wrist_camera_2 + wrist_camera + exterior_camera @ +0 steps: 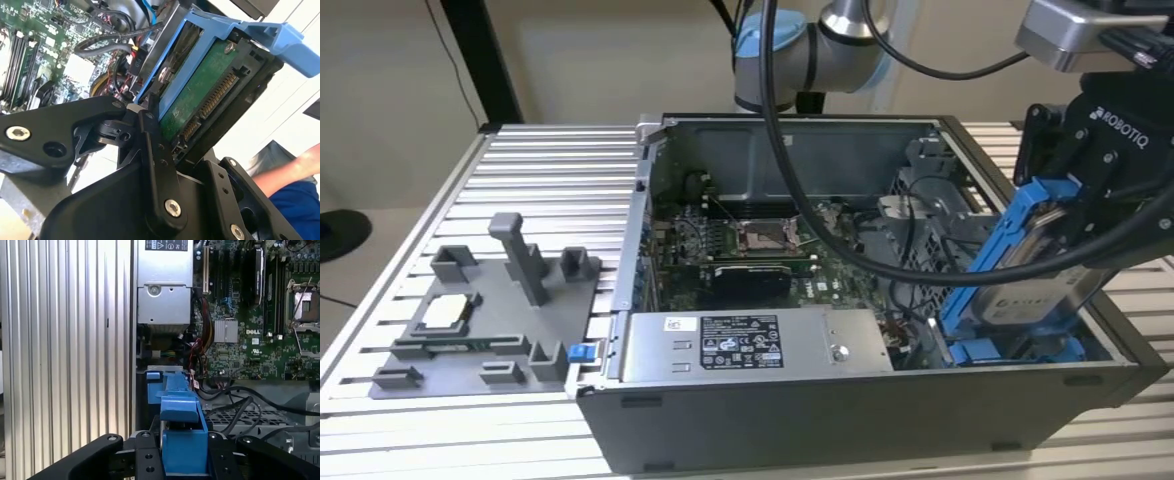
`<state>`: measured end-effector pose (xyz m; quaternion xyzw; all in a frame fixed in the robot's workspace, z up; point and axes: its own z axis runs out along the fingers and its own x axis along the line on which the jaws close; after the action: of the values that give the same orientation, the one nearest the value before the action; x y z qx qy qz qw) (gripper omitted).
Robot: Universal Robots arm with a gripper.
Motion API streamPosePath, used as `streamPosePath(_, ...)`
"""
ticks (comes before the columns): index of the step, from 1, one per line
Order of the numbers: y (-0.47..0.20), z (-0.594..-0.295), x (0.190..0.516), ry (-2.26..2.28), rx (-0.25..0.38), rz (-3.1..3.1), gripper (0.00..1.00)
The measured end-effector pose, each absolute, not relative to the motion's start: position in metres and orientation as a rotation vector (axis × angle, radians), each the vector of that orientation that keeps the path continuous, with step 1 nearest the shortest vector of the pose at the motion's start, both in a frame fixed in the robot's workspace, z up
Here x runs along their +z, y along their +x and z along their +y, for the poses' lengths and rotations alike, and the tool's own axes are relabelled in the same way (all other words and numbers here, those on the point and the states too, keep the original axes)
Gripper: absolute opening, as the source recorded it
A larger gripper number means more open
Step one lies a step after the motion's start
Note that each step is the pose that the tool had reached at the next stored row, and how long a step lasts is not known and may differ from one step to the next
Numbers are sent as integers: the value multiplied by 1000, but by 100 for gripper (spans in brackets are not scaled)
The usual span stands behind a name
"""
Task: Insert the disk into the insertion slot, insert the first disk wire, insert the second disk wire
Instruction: 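Insert the disk into the insertion slot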
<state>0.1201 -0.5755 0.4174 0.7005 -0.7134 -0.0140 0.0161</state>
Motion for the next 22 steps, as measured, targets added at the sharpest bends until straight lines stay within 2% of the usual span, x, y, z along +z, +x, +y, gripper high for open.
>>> streamPosePath(22, 121, -572, 384, 2178, -44, -2218, 0)
